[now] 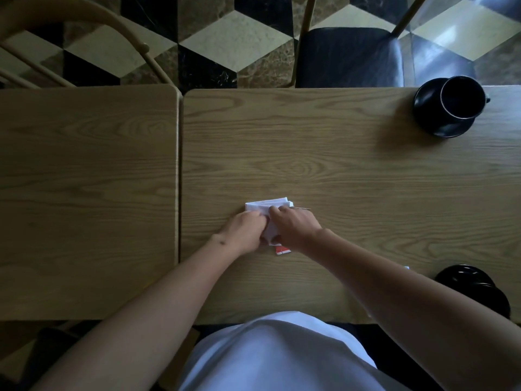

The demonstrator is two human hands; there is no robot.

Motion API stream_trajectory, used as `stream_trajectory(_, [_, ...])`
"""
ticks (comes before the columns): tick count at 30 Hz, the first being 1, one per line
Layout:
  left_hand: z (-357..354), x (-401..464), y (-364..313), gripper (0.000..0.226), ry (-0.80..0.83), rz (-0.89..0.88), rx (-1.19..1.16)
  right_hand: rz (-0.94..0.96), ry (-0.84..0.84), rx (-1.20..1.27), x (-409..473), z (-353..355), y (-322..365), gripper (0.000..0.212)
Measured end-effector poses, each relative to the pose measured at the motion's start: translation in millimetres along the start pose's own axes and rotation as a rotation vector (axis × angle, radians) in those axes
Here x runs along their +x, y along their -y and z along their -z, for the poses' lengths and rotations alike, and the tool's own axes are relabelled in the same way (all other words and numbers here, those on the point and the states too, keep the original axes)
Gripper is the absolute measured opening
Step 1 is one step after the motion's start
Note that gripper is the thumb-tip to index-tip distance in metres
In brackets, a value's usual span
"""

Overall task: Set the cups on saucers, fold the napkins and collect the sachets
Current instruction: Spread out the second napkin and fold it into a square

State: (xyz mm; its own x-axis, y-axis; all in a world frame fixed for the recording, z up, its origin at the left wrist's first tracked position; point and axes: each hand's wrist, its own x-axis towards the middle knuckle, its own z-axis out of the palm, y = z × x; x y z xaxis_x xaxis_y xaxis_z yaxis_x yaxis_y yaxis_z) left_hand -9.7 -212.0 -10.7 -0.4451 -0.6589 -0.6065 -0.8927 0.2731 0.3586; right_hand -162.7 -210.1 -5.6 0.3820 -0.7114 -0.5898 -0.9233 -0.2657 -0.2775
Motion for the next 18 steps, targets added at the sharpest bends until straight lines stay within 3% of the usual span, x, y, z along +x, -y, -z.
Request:
stream_trajectory(3, [6.3,10.2,-4.5,0.037,0.111,0.065,0.102,-0.024,0.095,-0.034,7.2,5.0,-1.4,0.063])
stream_trajectory(7, [3.6,18.2,-16.7,0.034,0.045,0.159,0.255,-0.016,0.118,-0.101,12.0,7.0,1.5,0.066])
stream_trajectory(11, [-0.7,25.8,-20.8,0.026,-0.067,0.219,0.323,-0.027,0.121,-0.156,17.8,6.0,5.2,0.058])
stream_trajectory(18, [-12.8,38.8,-16.8,0.023,-0.054,0.275,0.248,-0.098,0.125,-0.162,28.0,-2.6,8.4,0.044])
